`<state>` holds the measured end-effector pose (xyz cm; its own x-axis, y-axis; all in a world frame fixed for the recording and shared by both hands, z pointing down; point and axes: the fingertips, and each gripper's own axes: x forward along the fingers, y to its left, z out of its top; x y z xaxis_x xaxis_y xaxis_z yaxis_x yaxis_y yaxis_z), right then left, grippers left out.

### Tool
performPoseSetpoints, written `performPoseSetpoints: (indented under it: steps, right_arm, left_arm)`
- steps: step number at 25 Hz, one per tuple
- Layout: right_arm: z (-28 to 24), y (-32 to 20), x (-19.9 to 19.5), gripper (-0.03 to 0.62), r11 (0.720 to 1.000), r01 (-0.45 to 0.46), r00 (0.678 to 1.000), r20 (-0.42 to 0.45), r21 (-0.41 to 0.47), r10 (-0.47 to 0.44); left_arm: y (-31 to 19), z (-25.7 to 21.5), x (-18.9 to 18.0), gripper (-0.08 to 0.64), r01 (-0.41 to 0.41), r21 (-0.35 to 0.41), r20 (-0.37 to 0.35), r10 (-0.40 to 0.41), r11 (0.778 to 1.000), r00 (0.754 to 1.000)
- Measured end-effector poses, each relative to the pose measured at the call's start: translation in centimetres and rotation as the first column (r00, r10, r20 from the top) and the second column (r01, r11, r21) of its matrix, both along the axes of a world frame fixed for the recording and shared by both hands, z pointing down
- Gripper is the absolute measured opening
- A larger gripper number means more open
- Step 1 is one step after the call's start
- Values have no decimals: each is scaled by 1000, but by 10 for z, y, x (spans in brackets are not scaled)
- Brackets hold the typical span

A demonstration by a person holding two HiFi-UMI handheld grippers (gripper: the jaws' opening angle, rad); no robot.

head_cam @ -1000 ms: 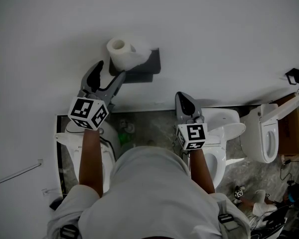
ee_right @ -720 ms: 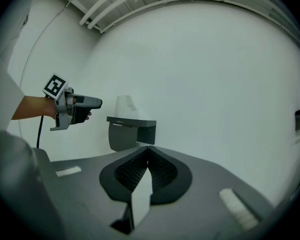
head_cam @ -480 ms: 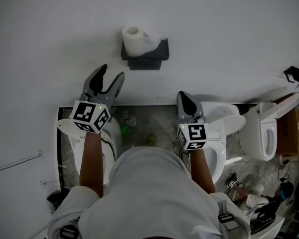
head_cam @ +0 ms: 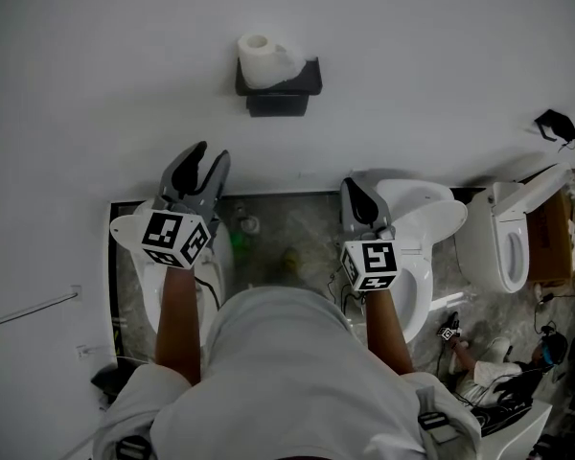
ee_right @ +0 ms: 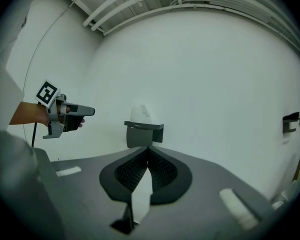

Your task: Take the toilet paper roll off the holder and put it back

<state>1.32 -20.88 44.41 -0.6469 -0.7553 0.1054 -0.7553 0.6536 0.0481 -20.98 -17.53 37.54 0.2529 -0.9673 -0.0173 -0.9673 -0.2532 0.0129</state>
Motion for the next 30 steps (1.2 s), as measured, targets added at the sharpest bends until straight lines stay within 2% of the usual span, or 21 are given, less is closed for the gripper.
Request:
performPoseSetpoints:
  steps: [7,19,30]
  right_arm:
    - [1,26,15,-2,1000,-25,1000,2,-6,25]
    - [-6,49,14,-1,999,-32,999,12,19,31]
    - [-16,51,2,-1,999,-21,999,36,42,20]
  left_arm:
    - [35,7,1,89,33,-1,-22,-33,999,999]
    - [86,14,-22,0,121,0,-33,-121,993,992]
    - [105,6,-36,0,146,22,-36,-146,989,989]
